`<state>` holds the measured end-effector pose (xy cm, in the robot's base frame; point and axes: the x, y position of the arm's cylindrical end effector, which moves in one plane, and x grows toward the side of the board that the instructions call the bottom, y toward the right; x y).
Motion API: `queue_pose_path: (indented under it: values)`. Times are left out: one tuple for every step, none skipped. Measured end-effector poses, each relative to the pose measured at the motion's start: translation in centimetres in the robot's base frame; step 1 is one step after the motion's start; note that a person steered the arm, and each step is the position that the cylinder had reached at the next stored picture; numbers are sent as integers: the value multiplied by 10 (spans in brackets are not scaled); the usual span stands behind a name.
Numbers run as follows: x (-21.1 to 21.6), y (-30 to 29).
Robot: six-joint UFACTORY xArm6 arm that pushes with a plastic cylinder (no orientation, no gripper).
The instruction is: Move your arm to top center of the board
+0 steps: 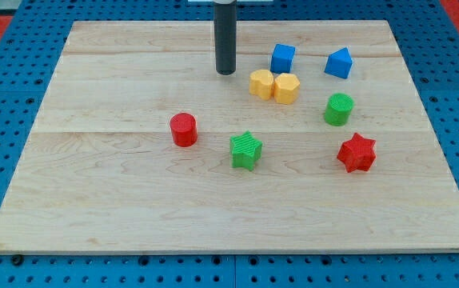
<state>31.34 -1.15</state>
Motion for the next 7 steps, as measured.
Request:
queue_pose_path:
  values:
    - [-1,-5]
    - [0,-10]
    - [-11,13]
    - [-24,51]
    - [-35,61]
    - [-63,44]
    - [-87,53]
